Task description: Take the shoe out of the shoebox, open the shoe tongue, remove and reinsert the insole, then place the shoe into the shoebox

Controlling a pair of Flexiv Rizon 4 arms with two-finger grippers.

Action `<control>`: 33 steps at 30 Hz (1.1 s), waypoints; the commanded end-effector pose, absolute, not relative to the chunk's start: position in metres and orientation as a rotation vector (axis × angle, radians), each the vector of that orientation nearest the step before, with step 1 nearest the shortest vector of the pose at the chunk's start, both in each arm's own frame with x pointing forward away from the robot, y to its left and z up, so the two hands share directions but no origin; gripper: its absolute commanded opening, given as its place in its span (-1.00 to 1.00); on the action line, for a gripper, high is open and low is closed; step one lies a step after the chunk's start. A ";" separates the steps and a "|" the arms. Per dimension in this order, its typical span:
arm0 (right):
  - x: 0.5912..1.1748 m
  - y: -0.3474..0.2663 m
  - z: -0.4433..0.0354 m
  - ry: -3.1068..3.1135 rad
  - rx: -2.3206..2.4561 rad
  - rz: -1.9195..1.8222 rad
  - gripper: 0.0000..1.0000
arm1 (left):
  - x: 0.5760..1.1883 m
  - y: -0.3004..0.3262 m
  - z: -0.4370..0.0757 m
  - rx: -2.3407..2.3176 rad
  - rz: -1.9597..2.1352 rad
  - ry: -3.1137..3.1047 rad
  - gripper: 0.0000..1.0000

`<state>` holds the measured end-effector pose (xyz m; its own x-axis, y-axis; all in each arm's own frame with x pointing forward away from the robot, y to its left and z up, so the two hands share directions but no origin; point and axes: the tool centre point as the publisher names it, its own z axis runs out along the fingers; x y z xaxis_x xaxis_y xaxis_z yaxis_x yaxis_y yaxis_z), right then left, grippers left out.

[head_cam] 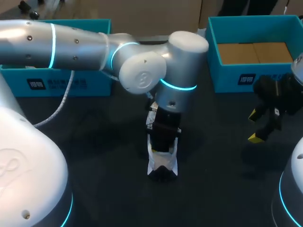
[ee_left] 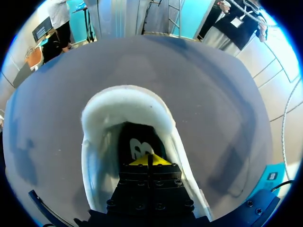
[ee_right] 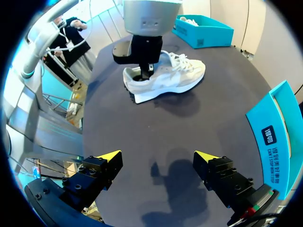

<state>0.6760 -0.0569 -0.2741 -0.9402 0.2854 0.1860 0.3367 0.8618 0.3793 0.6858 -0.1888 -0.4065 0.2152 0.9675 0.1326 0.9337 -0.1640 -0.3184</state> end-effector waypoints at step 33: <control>0.674 -0.058 -0.274 -2.914 -0.489 -0.627 1.00 | 0.671 -0.200 -0.420 -2.145 0.187 -1.818 -1.00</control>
<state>0.6759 -0.0571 -0.2737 -0.9402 0.2851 0.1863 0.3365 0.8617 0.3799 0.6668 -0.1939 -0.4085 0.1804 0.9778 0.1068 0.9357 -0.1372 -0.3250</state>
